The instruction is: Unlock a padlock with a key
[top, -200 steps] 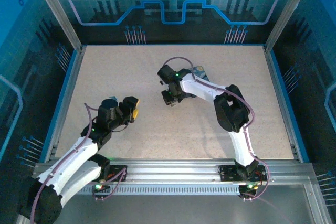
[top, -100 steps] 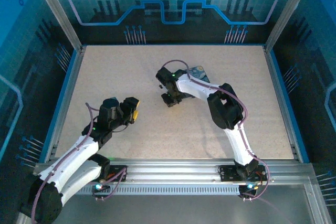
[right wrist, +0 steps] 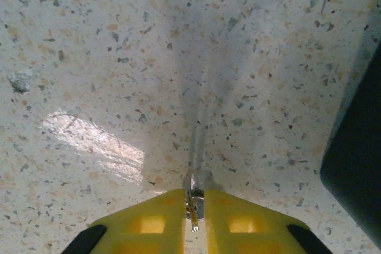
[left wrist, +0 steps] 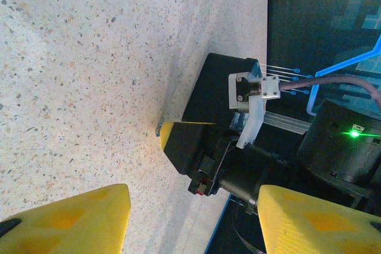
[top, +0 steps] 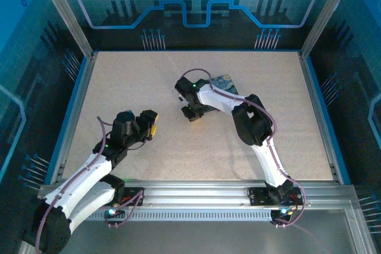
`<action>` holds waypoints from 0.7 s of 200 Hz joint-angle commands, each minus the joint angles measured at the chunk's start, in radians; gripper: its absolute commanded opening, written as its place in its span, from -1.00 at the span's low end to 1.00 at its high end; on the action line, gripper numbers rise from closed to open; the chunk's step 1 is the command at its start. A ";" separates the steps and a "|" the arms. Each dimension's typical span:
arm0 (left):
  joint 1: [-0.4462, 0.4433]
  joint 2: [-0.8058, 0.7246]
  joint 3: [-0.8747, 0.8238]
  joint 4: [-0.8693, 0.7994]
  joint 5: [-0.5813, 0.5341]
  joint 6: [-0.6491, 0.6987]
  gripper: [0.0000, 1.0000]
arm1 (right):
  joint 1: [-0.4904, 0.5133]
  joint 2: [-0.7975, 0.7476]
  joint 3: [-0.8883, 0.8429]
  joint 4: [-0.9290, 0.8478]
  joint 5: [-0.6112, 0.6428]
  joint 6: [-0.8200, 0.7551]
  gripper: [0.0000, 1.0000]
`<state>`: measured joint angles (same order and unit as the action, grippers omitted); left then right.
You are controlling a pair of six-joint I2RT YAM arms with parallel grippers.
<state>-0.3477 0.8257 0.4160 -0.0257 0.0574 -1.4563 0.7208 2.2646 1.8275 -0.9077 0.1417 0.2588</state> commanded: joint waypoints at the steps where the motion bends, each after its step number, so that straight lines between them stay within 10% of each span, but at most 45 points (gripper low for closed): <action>1: 0.012 0.004 0.021 -0.014 0.021 0.017 0.21 | 0.011 0.018 0.029 -0.030 0.005 -0.008 -0.80; 140: 0.036 0.162 0.100 0.121 0.240 0.005 0.29 | 0.041 -0.426 -0.164 0.047 -0.069 -0.318 -1.00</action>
<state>-0.3225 0.9581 0.4648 0.0265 0.2031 -1.4570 0.7391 1.9362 1.7130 -0.8871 0.1001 0.0418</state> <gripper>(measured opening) 0.647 0.046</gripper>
